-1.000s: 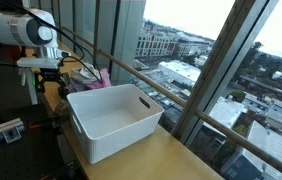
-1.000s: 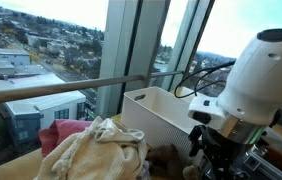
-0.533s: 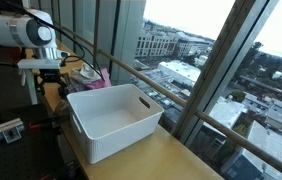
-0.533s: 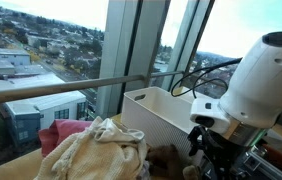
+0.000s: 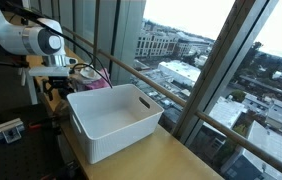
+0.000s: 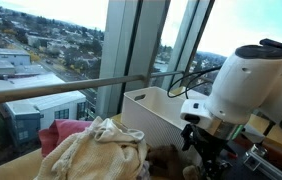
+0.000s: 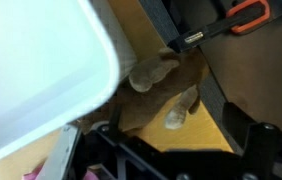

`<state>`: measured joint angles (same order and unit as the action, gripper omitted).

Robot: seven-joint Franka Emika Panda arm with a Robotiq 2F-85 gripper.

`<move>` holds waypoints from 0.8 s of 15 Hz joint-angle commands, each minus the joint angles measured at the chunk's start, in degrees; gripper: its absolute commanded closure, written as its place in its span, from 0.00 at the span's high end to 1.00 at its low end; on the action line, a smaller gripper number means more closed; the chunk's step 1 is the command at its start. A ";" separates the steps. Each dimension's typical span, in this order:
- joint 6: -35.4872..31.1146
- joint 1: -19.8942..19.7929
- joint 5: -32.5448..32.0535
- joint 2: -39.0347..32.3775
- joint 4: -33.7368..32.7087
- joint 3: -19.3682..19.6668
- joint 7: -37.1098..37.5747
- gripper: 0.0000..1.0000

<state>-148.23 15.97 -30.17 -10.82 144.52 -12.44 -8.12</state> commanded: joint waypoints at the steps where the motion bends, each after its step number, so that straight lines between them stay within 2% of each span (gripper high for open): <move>1: -1.76 -0.30 -1.28 -4.02 -2.78 1.19 -0.15 1.00; 3: -2.13 -0.09 -1.05 -5.85 -3.53 1.45 0.24 1.00; 4: -2.46 -0.03 -1.04 -6.65 -3.69 1.66 0.28 0.93; 5: -3.00 -0.06 -1.17 -7.30 -3.64 1.96 0.21 0.72; 7: -3.31 -0.06 -1.19 -8.15 -3.40 2.57 0.23 0.68; 12: -2.04 -0.37 0.66 -7.04 -3.10 2.76 -0.46 0.31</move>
<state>-150.64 15.58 -30.27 -18.85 141.57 -10.00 -8.11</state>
